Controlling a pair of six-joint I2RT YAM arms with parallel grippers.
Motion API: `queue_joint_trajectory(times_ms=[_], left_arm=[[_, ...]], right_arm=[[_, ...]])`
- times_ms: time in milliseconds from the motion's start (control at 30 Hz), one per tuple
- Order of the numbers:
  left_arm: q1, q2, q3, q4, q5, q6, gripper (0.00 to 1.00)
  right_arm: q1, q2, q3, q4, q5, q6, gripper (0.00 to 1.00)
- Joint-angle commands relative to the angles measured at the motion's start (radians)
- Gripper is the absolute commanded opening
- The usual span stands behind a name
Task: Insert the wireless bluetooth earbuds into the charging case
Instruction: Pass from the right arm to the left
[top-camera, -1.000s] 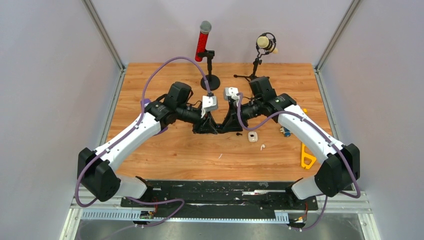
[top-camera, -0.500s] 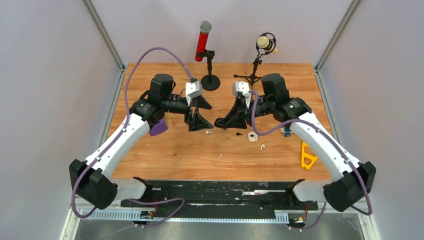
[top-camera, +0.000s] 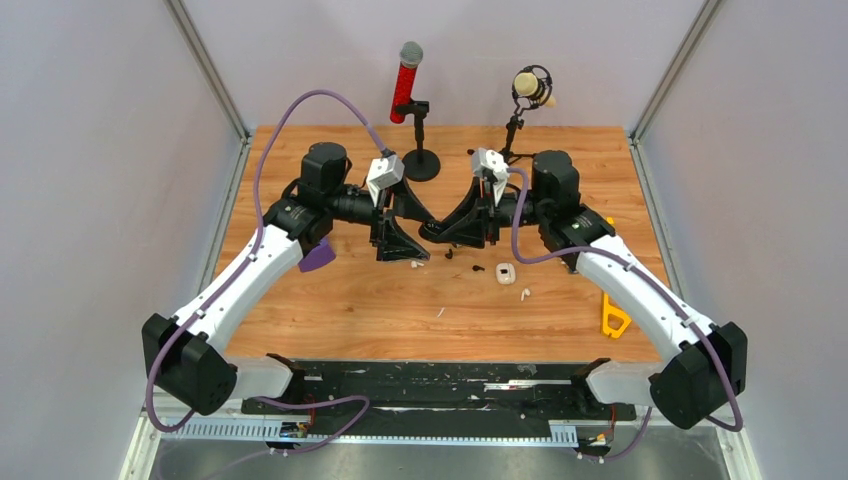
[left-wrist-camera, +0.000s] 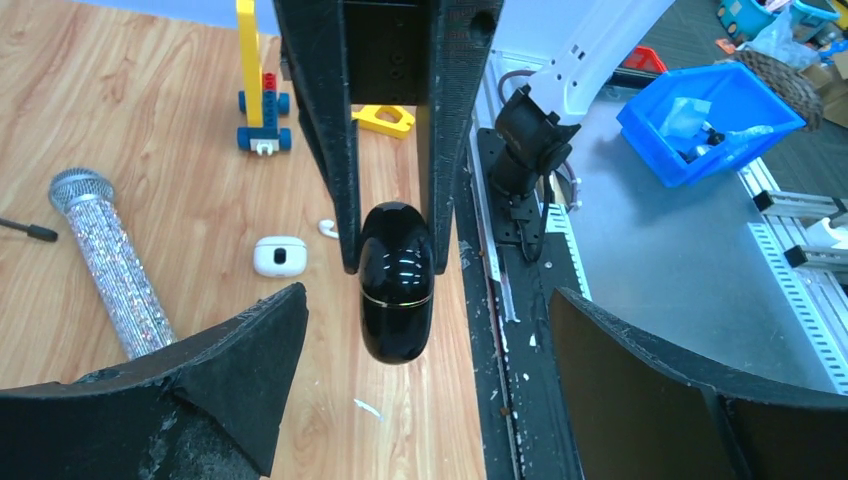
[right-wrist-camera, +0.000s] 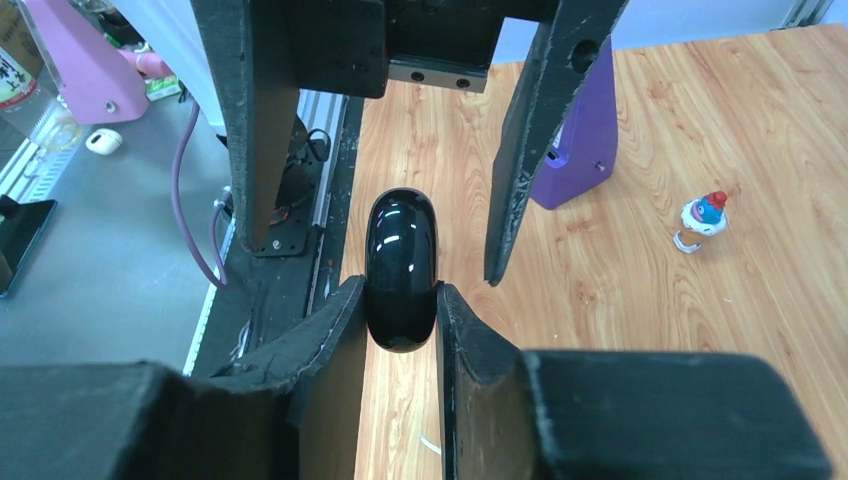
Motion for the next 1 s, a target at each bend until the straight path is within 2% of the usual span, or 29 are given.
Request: queue_joint_trajectory(times_ms=[0, 233, 333, 400, 767, 967], left_arm=[[-0.003, -0.005, 0.007, 0.054, 0.053, -0.032, 0.96], [-0.011, -0.005, -0.003, 0.037, 0.044, -0.010, 0.88], [-0.018, -0.003, 0.000, 0.014, 0.031, 0.013, 0.79], [-0.021, -0.001, 0.003, -0.001, 0.024, 0.028, 0.76], [-0.024, 0.001, -0.001, -0.010, -0.022, 0.053, 0.83], [-0.023, 0.009, 0.002, 0.012, -0.031, 0.030, 0.72]], right_arm=[[-0.004, 0.005, 0.009, 0.166, -0.037, 0.098, 0.04], [-0.004, 0.044, 0.027, 0.188, -0.041, 0.147, 0.03], [-0.004, 0.052, 0.027, 0.194, -0.038, 0.153, 0.03], [-0.004, 0.054, 0.027, 0.201, -0.034, 0.161, 0.03], [-0.013, 0.050, 0.001, 0.297, -0.009, 0.277, 0.03], [-0.015, 0.048, -0.030, 0.322, -0.006, 0.282, 0.02]])
